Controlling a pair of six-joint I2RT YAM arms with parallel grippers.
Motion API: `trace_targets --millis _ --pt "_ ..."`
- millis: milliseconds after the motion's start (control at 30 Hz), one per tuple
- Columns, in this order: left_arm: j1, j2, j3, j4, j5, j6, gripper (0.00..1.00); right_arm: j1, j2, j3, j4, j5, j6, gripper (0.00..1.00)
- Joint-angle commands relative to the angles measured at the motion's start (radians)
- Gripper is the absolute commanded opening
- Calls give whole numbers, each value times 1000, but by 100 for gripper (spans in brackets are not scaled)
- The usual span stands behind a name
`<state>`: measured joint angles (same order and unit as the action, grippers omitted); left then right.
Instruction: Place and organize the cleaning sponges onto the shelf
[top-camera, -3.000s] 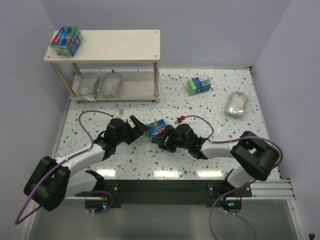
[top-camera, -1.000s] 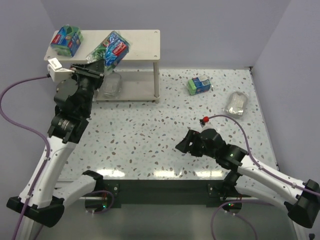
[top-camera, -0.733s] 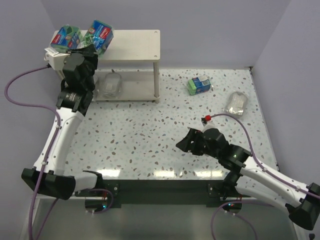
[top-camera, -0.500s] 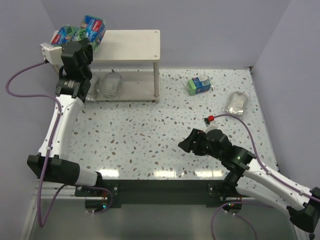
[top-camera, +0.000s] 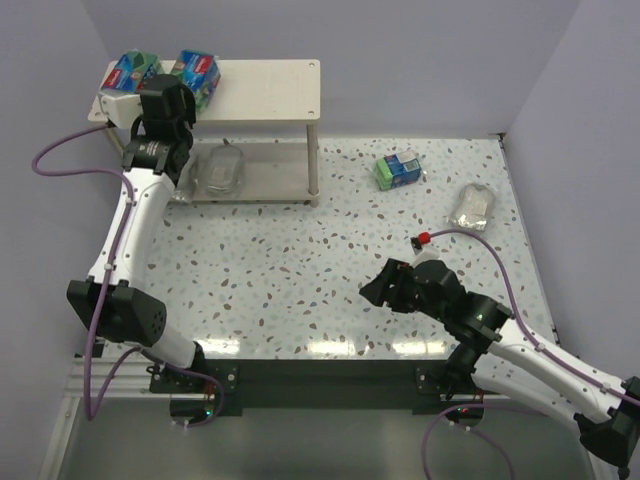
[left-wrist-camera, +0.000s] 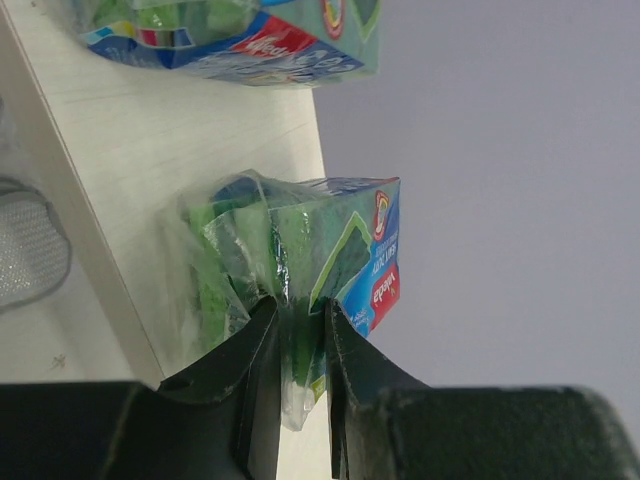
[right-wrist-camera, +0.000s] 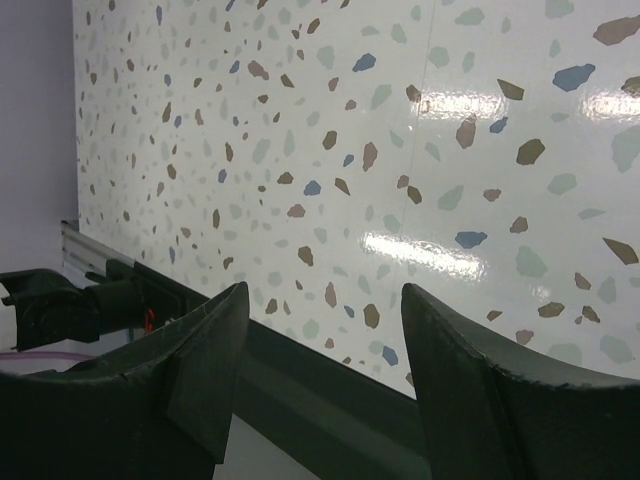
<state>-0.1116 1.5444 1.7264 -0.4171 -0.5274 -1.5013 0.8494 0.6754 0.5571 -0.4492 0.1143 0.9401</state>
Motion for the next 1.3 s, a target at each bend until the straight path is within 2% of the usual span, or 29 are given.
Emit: trace_targets --millis 0,100,200,233,300,333,400,433,533,667,767,867,933,967,1000,1067,1100,1133,1267 --pt "7 13 44 -3 -13 -50 0 -6 -10 43 -3 27 -14 66" --pt "7 19 41 6 -9 -59 0 -6 -7 46 -3 27 -15 66" --pt "7 20 41 32 -8 -45 20 -4 -7 44 0 28 -14 67" --pt "7 19 41 44 -5 -39 31 -6 -7 44 -2 30 -15 67" --pt "7 13 41 55 9 -33 43 -4 -2 47 -2 28 -15 68" --pt "6 3 35 75 18 -22 53 -4 0 50 0 30 -15 69" --pt "6 -12 22 98 49 -11 61 -4 3 52 -2 33 -17 70" --pt "4 -30 6 115 64 5 70 -4 1 53 -2 38 -17 71" --pt "-7 -73 -11 156 101 39 81 -4 9 59 1 44 -20 73" --pt "-13 -167 -96 220 145 94 88 -6 27 75 -6 59 -27 75" --pt "-20 -259 -195 250 242 150 90 -7 52 102 -25 106 -35 79" --pt "-26 -374 -356 316 383 228 91 -36 134 164 -86 163 -50 86" --pt "-31 -444 -498 403 547 338 90 -88 188 202 -92 151 -73 89" --pt "-33 -463 -534 435 597 361 90 -183 252 208 -73 107 -102 89" --pt "-36 -478 -574 458 707 393 90 -240 283 213 -56 16 -115 89" --pt "-43 -520 -680 480 794 447 90 -385 395 253 -45 -30 -164 90" --pt "-55 -536 -718 504 870 460 90 -426 435 274 -48 -25 -184 90" --pt "-72 -572 -784 526 892 496 89 -459 469 320 -48 13 -202 91" --pt "-181 -635 -882 469 934 630 89 -689 654 472 -80 82 -259 93"
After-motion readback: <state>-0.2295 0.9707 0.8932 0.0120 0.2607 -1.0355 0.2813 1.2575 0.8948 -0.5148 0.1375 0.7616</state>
